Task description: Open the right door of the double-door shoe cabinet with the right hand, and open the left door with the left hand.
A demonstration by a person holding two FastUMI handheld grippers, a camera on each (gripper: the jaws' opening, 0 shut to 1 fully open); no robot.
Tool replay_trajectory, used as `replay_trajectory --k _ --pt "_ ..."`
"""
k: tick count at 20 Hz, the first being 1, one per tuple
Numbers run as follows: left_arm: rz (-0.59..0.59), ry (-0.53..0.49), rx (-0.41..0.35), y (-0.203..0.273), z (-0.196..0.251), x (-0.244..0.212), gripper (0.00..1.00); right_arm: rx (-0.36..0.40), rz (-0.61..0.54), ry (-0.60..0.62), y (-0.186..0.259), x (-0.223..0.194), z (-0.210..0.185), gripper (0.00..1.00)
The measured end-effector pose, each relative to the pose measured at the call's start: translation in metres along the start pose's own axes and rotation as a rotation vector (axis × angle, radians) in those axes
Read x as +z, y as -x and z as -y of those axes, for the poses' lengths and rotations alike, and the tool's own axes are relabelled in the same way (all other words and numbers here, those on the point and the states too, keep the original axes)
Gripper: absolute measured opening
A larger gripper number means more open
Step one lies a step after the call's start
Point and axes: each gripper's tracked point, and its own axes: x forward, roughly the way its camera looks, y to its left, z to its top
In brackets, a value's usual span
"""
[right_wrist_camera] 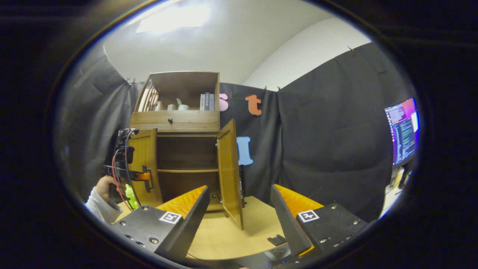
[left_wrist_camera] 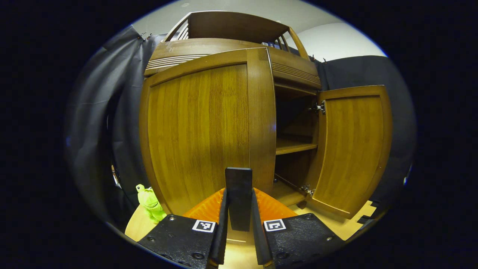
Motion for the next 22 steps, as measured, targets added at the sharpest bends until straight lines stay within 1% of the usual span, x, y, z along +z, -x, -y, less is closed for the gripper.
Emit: replay_trajectory --k 3,6,11,14,16,17,19,20,21,22 --pt "0.012 -0.020 -0.022 0.016 -0.004 -0.004 0.32 -0.012 0.012 -0.003 0.003 0.003 0.004 0.97" --pt "0.011 -0.045 -0.018 0.031 -0.012 -0.007 0.33 -0.019 0.022 -0.016 0.003 0.006 0.006 0.97" --pt "0.020 -0.051 -0.015 0.058 -0.030 -0.014 0.32 -0.024 0.017 -0.006 0.004 0.005 0.003 0.97" --pt "0.011 -0.035 -0.012 0.076 -0.043 -0.019 0.33 -0.008 0.015 0.000 0.003 0.006 -0.006 0.97" --pt "0.013 -0.028 -0.013 0.084 -0.051 -0.019 0.29 0.003 0.018 0.007 0.002 0.006 -0.012 0.97" --pt "0.020 -0.022 -0.011 0.089 -0.056 -0.019 0.30 0.007 0.017 0.004 0.000 0.005 -0.014 0.97" --pt "0.021 -0.025 0.000 0.096 -0.064 -0.021 0.26 0.017 0.016 -0.003 -0.002 0.004 -0.021 0.97" --pt "0.027 -0.028 0.005 0.099 -0.069 -0.020 0.27 0.022 0.014 -0.002 -0.004 0.002 -0.025 0.97" --pt "0.031 -0.028 0.008 0.102 -0.073 -0.020 0.24 0.028 0.011 0.002 -0.005 0.000 -0.029 0.97" --pt "0.034 -0.023 0.011 0.107 -0.077 -0.019 0.24 0.038 0.007 0.007 -0.007 -0.001 -0.034 0.97"
